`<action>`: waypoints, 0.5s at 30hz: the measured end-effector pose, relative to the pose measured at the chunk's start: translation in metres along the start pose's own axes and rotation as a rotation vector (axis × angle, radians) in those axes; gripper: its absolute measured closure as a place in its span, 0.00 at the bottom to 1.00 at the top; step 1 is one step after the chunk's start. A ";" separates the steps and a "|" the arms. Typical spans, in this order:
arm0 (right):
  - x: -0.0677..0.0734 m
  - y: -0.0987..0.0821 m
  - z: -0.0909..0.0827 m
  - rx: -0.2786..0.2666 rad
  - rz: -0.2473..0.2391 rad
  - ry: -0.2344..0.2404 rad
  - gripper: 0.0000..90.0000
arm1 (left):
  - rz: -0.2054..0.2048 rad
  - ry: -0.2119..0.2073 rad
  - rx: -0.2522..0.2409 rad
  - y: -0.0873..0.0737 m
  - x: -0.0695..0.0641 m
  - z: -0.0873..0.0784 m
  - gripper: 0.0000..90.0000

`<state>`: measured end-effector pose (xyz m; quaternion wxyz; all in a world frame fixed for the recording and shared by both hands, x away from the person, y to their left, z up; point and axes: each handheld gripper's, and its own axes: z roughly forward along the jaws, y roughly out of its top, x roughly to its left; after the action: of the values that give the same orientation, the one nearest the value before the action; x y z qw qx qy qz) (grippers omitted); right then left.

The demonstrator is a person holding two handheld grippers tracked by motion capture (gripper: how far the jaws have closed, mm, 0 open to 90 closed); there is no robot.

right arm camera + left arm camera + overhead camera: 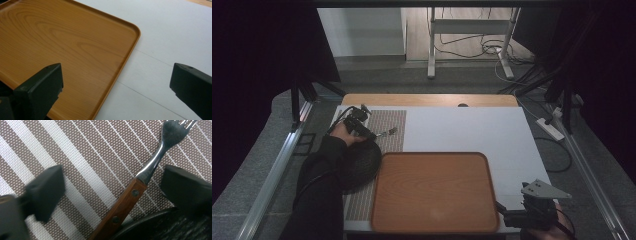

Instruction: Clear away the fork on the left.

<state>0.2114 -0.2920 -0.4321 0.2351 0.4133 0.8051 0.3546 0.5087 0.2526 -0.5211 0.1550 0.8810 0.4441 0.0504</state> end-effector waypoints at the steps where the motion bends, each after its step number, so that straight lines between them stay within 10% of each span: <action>1: 0.000 0.000 0.000 0.000 0.000 0.000 0.00 | 0.009 -0.005 -0.004 -0.001 0.001 -0.001 0.16; 6: 0.000 0.000 0.000 0.001 -0.001 0.000 0.00 | 0.081 -0.028 -0.019 -0.005 0.006 -0.008 0.43; 8: 0.000 0.000 0.000 0.001 0.000 0.000 0.00 | 0.102 -0.041 -0.018 -0.007 0.009 -0.011 0.68; 15: 0.000 0.000 0.000 0.004 -0.002 0.001 0.00 | 0.179 -0.053 -0.035 -0.015 0.016 -0.013 0.86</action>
<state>0.2114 -0.2917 -0.4322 0.2344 0.4129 0.8062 0.3531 0.5033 0.2768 -0.5144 0.1769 0.9153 0.3586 0.0487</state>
